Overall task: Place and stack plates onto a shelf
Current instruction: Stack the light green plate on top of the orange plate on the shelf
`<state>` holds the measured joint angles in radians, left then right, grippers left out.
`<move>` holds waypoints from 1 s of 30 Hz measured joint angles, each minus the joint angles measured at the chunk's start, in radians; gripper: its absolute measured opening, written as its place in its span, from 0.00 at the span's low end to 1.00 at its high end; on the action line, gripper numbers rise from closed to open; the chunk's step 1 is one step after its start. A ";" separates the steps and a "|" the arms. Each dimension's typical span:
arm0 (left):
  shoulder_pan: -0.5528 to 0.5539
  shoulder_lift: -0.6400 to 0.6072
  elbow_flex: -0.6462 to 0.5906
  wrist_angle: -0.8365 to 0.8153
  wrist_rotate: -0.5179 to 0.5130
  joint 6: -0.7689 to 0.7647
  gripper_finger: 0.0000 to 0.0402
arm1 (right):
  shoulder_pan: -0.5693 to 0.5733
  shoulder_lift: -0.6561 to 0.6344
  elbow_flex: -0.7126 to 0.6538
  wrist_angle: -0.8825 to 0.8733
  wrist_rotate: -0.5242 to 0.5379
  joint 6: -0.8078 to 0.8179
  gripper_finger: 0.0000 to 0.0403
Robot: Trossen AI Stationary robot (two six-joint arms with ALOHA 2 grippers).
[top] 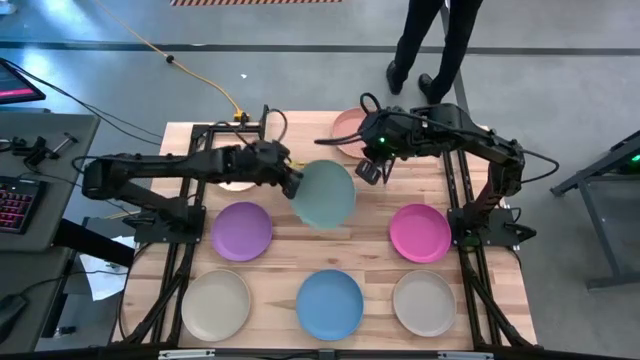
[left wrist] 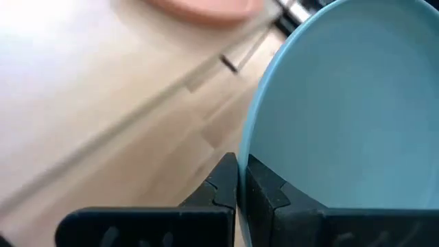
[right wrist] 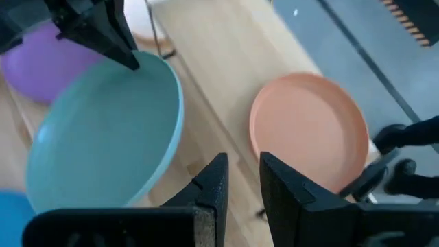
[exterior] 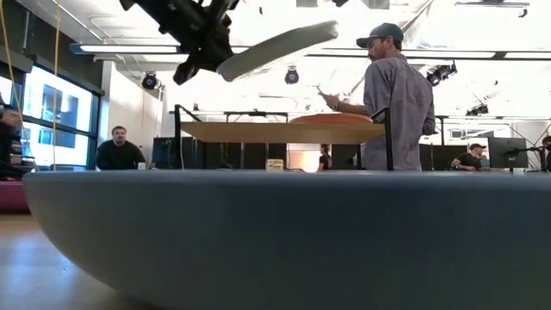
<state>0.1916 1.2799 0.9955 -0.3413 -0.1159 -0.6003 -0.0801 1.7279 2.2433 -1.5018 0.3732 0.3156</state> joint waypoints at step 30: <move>0.344 -0.050 0.001 0.277 0.000 0.354 0.00 | -0.258 0.005 0.000 0.348 -0.006 -0.196 0.20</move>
<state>0.5354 1.2301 0.9966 -0.0638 -0.1162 -0.2460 -0.3384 1.7329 2.2433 -1.1539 0.3671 0.1192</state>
